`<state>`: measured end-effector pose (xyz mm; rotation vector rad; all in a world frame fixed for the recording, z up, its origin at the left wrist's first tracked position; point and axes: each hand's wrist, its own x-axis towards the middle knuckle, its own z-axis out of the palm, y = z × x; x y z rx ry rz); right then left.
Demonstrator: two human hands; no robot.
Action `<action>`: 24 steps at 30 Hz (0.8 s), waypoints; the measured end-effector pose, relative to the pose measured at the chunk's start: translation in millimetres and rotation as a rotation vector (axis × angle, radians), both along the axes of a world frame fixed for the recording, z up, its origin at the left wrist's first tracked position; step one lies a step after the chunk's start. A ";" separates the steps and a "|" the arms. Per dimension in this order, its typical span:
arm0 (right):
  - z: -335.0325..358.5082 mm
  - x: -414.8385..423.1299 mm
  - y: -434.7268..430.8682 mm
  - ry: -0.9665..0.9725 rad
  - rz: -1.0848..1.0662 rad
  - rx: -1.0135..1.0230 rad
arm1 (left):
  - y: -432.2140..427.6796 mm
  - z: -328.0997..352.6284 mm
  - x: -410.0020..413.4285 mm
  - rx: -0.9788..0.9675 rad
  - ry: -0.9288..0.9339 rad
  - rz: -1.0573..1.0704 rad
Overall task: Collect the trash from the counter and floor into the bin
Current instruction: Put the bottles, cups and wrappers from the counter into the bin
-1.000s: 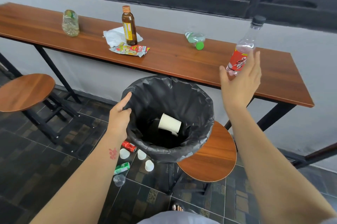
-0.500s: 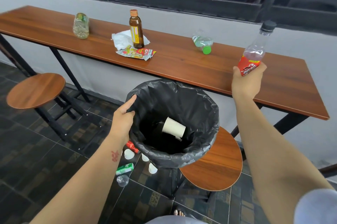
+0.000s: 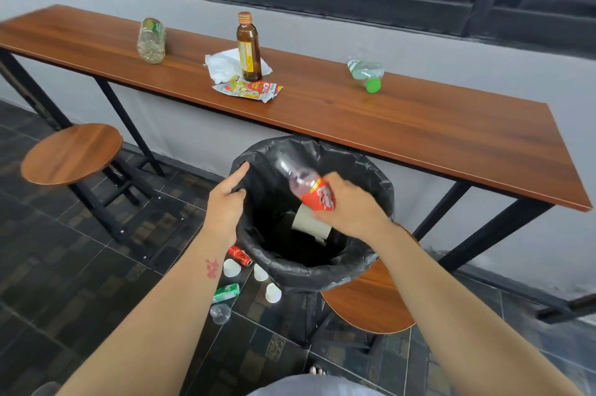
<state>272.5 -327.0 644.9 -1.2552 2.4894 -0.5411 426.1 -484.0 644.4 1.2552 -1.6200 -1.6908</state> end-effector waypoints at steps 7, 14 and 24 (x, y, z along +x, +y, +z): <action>-42.9 12.4 -18.6 0.114 0.192 0.593 | 4.7 3.7 2.1 -0.004 0.030 0.008; -53.1 11.4 -21.2 0.095 0.221 0.740 | 2.6 0.3 3.0 -0.014 0.014 0.017; -13.0 -2.6 -14.1 0.077 0.108 0.228 | 2.2 -0.5 3.1 -0.008 0.012 -0.013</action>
